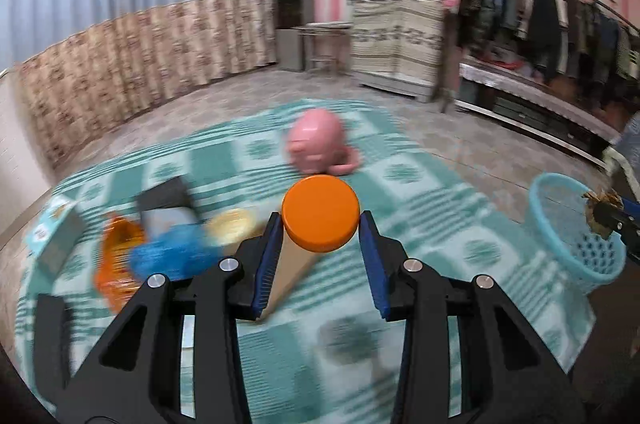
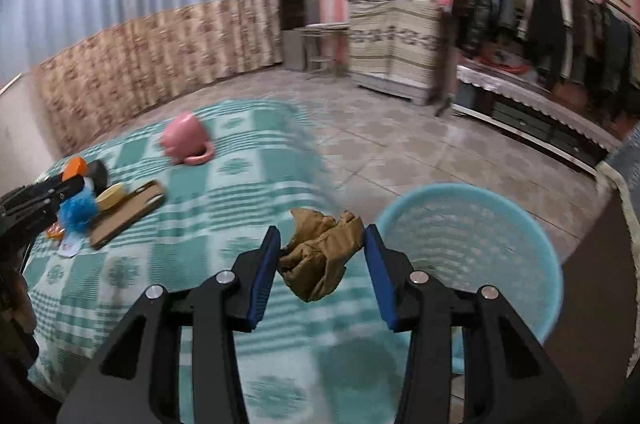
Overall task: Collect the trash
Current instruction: 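Carry the lid and brown cloth over the blue basket with both tools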
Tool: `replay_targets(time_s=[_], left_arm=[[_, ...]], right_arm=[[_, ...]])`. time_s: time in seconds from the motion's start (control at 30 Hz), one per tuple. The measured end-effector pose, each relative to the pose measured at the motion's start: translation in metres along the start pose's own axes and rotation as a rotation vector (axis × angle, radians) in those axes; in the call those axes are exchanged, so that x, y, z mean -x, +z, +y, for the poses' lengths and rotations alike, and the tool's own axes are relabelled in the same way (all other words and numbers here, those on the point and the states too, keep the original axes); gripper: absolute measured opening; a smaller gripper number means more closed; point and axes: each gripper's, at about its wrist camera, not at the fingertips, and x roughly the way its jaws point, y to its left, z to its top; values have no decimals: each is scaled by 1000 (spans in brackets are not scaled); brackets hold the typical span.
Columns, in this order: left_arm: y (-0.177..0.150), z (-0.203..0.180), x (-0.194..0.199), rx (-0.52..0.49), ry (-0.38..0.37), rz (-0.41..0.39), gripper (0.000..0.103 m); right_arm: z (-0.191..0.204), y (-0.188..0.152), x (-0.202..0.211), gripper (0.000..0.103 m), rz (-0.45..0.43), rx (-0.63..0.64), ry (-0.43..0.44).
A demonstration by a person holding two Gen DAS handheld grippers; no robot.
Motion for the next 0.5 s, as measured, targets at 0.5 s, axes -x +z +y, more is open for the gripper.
replay_targets(time_s=[0.5], left_arm=[[13,-185,-46,-234,-288,26,38]], right_arm=[[-116,-11,16,43,-4,-146,-167]])
